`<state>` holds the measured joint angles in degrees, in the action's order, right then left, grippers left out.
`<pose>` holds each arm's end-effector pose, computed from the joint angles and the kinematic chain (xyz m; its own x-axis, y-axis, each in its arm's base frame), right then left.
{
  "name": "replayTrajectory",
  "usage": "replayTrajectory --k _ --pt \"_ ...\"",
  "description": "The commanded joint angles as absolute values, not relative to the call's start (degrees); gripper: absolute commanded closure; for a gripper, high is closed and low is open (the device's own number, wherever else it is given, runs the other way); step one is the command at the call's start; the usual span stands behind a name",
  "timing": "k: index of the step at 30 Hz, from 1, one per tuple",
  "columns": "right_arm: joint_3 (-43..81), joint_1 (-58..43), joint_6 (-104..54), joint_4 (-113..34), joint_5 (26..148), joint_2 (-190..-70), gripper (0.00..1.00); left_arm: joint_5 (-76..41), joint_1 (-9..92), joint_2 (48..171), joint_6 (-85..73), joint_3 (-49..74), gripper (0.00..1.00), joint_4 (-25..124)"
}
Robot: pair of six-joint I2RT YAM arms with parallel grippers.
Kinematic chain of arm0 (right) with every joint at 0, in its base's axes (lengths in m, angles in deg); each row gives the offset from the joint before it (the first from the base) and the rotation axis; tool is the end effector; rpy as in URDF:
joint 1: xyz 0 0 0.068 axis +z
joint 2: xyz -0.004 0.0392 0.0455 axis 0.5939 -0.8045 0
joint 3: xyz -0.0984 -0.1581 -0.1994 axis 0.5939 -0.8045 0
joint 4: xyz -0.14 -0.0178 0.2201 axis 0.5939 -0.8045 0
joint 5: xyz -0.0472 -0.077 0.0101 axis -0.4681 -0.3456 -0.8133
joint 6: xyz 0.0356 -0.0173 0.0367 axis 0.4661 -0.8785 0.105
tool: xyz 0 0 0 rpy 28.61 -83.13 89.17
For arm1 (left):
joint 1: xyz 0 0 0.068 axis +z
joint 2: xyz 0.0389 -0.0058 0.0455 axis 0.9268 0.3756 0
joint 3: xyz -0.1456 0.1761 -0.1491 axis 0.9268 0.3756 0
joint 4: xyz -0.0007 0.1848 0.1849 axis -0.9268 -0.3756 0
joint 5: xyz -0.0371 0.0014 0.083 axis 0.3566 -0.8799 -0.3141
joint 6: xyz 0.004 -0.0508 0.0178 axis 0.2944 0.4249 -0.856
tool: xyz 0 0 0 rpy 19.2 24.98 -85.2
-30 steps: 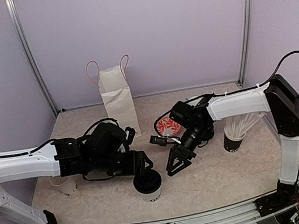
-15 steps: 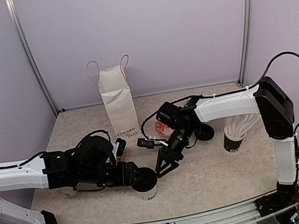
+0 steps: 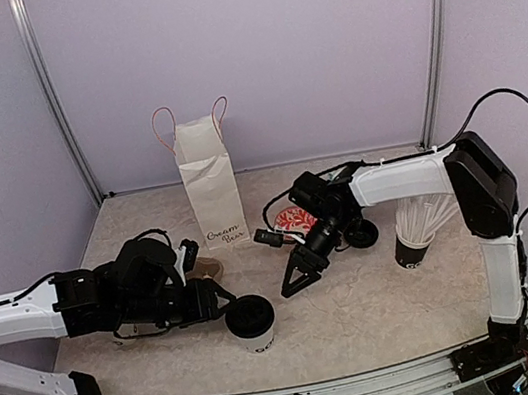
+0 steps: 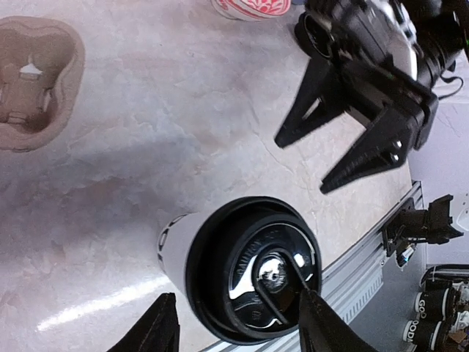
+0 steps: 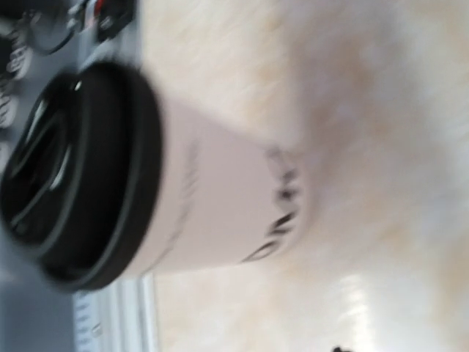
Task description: Pack the takeout coffee
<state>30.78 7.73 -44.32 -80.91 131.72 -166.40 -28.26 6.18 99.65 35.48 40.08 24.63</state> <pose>0.2765 0.3078 0.1856 -0.5364 -0.7061 -0.4623 -0.7352 0.1218 0.6669 0.1148 -0.2103 0.2478 -0.8851 -0.0344 -0.4640 0.2629 0.7858 -0.5598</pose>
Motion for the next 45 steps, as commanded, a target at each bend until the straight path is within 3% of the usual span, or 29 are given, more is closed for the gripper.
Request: replayTrajectory --k 1,4,12,23,37,45 --pt "26.4 11.3 -46.5 -82.6 139.1 -163.6 0.44 -29.6 9.0 96.0 39.5 43.8 0.50 23.2" --pt "26.0 13.2 -47.2 -82.9 139.4 -164.3 0.43 -27.4 9.9 95.1 39.4 45.9 0.56 26.2" --pt "30.6 15.4 -46.1 -83.9 138.3 -167.3 0.40 -26.0 10.0 98.4 37.4 45.3 0.56 28.3" --pt "40.1 9.6 -41.4 -83.5 127.2 -171.8 0.50 -25.3 9.8 95.8 38.5 46.4 0.57 25.9" --pt "35.1 8.3 -43.8 -83.4 134.8 -168.0 0.48 -24.7 11.2 95.4 39.7 47.3 0.57 29.4" --pt "32.9 8.5 -45.2 -83.1 138.9 -167.0 0.48 -25.1 8.7 97.9 39.8 46.1 0.46 34.3"
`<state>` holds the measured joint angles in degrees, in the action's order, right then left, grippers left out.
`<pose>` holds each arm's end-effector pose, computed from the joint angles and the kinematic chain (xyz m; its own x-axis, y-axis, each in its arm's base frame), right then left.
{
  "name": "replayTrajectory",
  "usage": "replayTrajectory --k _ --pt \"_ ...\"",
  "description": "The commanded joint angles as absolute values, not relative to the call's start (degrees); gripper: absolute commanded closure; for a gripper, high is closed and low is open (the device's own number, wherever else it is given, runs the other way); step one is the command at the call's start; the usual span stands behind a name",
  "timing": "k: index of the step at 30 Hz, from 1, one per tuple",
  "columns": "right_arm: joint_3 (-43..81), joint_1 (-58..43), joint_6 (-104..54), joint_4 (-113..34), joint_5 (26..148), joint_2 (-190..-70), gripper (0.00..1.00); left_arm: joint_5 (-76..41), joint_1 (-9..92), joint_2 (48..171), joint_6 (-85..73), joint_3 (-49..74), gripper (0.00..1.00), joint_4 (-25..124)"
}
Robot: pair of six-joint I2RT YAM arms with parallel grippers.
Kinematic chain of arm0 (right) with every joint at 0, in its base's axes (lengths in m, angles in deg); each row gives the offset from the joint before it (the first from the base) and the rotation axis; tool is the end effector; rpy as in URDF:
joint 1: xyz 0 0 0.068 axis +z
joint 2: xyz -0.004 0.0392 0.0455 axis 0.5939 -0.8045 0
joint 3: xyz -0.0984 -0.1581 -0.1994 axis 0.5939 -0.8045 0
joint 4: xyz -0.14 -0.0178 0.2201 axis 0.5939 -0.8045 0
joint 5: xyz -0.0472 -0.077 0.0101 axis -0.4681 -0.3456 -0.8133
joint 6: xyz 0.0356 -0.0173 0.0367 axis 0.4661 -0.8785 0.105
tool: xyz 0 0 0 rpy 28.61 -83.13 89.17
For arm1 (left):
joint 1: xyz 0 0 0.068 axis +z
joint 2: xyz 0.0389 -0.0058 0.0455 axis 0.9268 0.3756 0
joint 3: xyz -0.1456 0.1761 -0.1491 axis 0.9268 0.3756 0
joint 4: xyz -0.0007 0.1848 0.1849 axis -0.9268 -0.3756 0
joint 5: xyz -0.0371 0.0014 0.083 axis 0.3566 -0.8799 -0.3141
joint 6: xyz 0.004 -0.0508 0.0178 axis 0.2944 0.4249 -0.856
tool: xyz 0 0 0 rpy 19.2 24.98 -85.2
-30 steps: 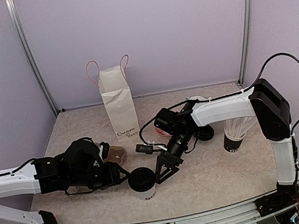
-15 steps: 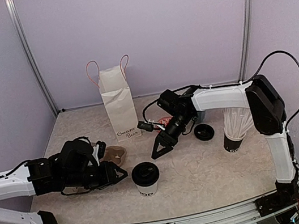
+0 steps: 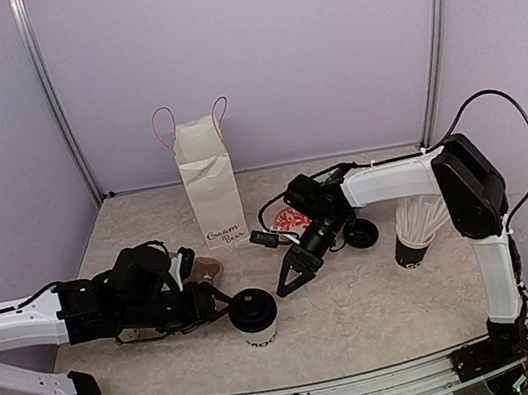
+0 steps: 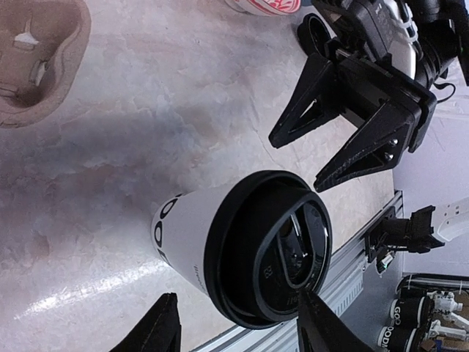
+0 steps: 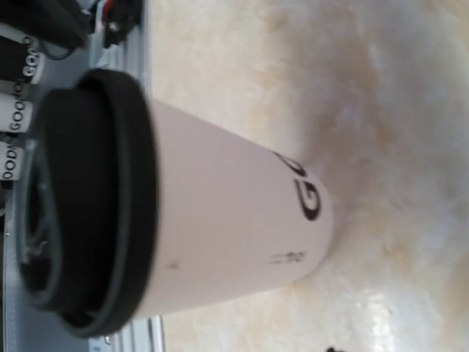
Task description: Pack the takeout coffee
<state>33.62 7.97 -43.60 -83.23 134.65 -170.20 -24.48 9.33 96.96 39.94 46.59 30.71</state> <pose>0.2804 0.3156 0.1729 -0.5649 -0.7168 -0.4087 -0.6781 0.1211 0.7250 0.1186 -0.1957 0.2289 -0.9099 -0.1239 -0.3958 0.1769 0.7471 -0.6407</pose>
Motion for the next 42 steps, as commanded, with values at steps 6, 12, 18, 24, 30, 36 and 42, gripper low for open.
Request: replayTrajectory --k 6,12,18,24,30,36,42 --pt "32.8 9.6 -45.3 -82.8 138.5 -165.9 0.42 -24.5 9.1 100.8 37.7 44.9 0.41 36.5" --pt "35.0 10.5 -44.5 -83.7 136.9 -168.2 0.41 -22.5 9.8 104.1 37.4 45.4 0.48 39.0" --pt "35.7 11.2 -42.9 -83.2 134.6 -170.1 0.42 -20.4 10.2 105.8 38.4 47.9 0.56 39.2" --pt "33.9 11.4 -40.2 -82.1 130.0 -173.2 0.49 -20.0 11.1 106.5 38.2 50.3 0.62 39.5" --pt "31.5 11.8 -43.1 -82.1 135.1 -171.3 0.51 -20.7 11.4 106.3 34.5 48.6 0.58 40.3" --pt "28.2 12.7 -46.9 -81.6 140.8 -166.9 0.46 -19.5 13.4 109.3 24.3 43.2 0.52 44.9" --pt "26.7 13.7 -47.2 -81.6 140.6 -165.2 0.43 -16.1 13.5 115.7 20.2 38.5 0.43 44.0"
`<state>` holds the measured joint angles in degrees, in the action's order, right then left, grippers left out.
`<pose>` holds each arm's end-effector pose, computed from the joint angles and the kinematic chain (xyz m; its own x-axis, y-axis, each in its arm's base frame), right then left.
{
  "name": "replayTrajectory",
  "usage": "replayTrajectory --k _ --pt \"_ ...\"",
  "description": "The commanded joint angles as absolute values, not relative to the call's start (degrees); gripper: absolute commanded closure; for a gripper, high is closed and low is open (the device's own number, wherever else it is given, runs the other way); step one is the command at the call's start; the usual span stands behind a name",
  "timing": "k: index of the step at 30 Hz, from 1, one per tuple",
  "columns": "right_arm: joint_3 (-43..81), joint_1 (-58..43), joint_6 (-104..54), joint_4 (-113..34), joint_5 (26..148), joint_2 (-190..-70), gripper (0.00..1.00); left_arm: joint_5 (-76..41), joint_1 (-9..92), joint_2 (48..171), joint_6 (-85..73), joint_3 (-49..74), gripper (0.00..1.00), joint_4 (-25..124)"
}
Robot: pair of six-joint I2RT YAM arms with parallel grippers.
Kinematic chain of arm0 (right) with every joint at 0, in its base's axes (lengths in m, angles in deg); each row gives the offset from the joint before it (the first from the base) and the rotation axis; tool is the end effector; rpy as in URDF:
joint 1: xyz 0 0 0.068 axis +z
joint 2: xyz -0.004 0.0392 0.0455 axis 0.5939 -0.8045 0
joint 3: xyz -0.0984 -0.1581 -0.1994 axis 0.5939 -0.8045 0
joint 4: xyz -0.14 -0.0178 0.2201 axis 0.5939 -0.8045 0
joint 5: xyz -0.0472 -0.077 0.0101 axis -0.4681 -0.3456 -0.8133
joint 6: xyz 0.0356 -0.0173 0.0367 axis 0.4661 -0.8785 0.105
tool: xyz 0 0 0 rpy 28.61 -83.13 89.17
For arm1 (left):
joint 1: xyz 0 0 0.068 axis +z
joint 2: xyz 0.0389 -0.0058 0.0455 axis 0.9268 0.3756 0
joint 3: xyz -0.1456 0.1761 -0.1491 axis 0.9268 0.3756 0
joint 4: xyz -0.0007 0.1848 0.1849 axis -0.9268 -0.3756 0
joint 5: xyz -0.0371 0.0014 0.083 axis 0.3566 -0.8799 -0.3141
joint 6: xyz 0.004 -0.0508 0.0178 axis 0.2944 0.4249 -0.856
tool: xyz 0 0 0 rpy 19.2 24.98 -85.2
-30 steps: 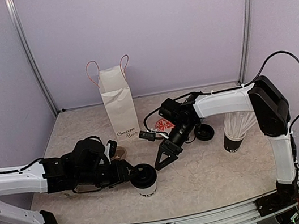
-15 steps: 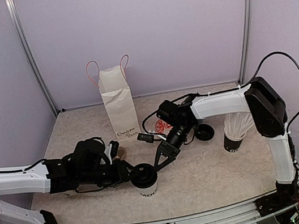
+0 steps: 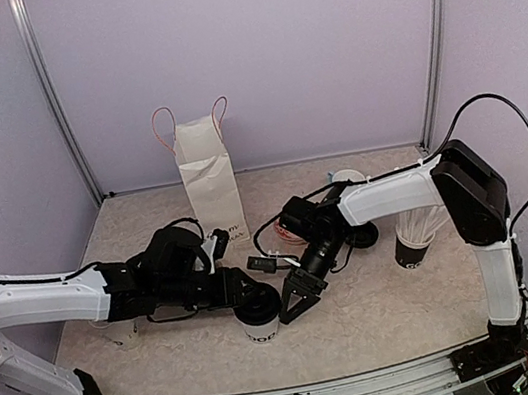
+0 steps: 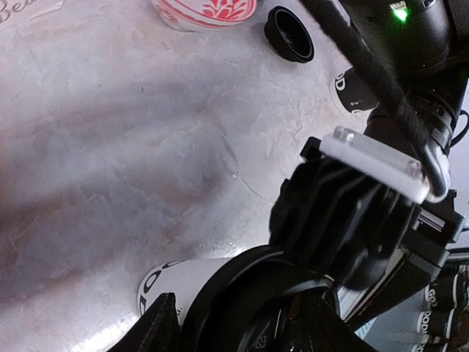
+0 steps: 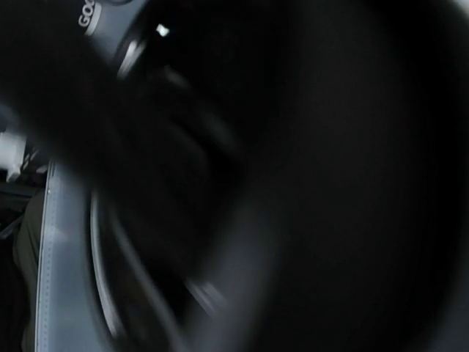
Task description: Pack the takeout coffee
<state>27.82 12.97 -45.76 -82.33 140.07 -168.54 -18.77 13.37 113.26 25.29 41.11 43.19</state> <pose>0.2385 0.3261 0.1612 -0.5022 -0.7684 -0.3967 -0.6252 0.0058 0.7804 0.1636 -0.2372 0.2105 -0.8554 0.0420 -0.5163 0.3845 0.7193 -0.5786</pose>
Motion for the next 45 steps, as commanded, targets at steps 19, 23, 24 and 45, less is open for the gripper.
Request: replayTrajectory --k 19,23,24,45 --pt "26.4 8.6 -49.9 -85.3 136.4 -161.9 0.46 -36.2 7.7 101.5 36.1 35.1 0.30 26.2" --pt "30.6 6.1 -48.4 -85.6 139.1 -164.9 0.48 -36.8 4.0 95.2 51.7 41.0 0.39 23.6" --pt "31.4 6.0 -48.2 -86.0 139.7 -165.7 0.48 -36.4 3.3 94.2 53.9 42.6 0.43 24.1" --pt "38.6 9.8 -45.9 -87.8 141.0 -172.3 0.49 -32.8 0.1 94.2 60.5 50.7 0.67 30.1"
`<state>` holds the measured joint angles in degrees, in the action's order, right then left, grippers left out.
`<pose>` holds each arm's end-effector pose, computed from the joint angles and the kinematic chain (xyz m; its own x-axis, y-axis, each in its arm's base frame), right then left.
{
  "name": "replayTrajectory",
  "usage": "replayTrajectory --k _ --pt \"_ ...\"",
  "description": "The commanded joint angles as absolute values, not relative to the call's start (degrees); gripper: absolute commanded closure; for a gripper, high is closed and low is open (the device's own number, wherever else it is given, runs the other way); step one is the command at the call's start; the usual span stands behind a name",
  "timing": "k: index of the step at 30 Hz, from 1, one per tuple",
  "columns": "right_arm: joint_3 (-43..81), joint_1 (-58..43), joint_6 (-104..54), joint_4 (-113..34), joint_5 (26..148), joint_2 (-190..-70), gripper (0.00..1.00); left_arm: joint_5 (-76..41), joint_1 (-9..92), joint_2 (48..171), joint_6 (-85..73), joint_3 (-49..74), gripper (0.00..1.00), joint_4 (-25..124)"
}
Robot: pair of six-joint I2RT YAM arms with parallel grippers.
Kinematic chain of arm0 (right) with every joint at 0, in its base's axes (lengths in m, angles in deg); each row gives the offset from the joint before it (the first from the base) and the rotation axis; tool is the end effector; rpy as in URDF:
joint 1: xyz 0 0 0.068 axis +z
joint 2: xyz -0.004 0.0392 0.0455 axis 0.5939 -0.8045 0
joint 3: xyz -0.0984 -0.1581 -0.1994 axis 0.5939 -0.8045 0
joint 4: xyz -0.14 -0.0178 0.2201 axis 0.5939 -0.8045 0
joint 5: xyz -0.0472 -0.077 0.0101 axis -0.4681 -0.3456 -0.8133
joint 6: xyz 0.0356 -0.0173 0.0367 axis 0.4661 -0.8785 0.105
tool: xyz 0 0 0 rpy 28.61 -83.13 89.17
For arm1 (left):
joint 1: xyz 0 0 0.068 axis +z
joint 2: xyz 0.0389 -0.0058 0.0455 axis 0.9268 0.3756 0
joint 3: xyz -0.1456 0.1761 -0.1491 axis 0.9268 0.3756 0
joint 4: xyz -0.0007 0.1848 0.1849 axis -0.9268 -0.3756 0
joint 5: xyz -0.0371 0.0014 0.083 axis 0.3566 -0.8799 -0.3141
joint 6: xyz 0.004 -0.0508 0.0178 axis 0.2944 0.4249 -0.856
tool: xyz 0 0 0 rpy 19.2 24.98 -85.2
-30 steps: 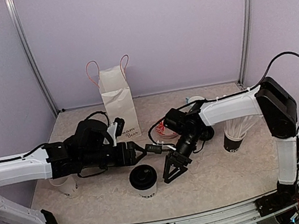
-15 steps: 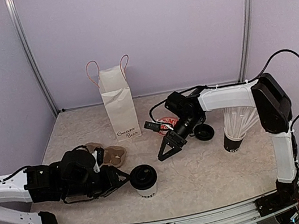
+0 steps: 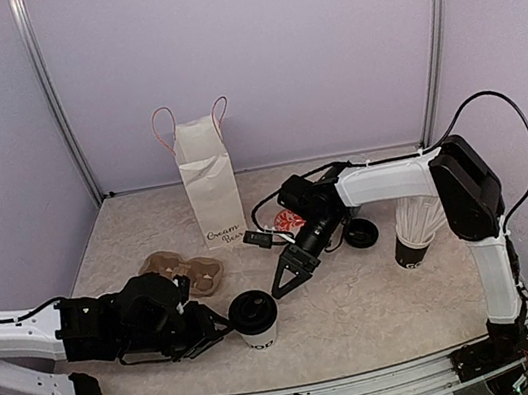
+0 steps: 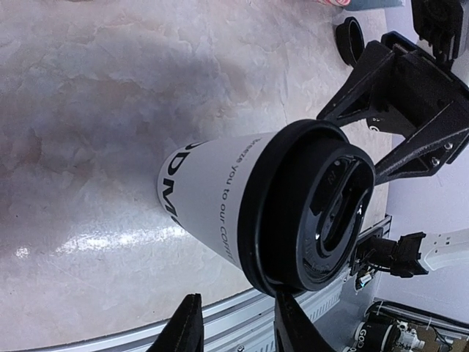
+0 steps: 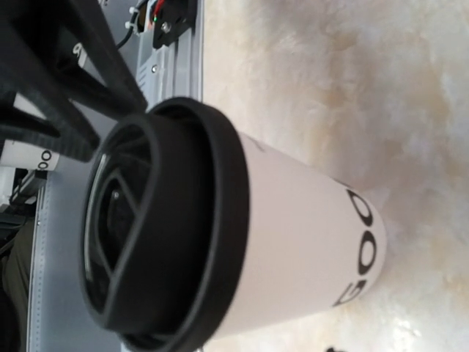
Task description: Pack the takeout coffee
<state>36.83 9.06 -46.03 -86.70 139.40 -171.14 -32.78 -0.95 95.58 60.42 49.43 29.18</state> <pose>0.2760 0.3249 0.1822 -0.5386 -0.7240 -0.4310 -0.6513 0.0332 0.7581 0.0826 -0.2016 0.2156 -0.9263 -0.2932 -0.2367 -0.0560 0.7283 -0.6830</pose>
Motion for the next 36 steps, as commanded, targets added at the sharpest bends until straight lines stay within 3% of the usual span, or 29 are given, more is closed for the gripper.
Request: replayTrajectory --k 1,23,31,36 --pt "38.6 9.9 -45.8 -87.8 141.1 -172.4 0.49 -32.5 0.4 94.1 60.2 50.9 0.67 30.4" --pt "39.5 10.8 -44.6 -88.0 141.6 -175.2 0.51 -27.2 4.1 98.6 56.8 53.1 0.67 33.8" --pt "36.1 11.1 -38.3 -86.8 124.6 -178.4 0.62 -26.0 4.9 101.4 55.9 55.0 0.70 29.0" --pt "34.9 11.1 -38.2 -87.3 122.4 -179.0 0.66 -26.0 5.0 103.4 55.4 54.6 0.71 26.9"
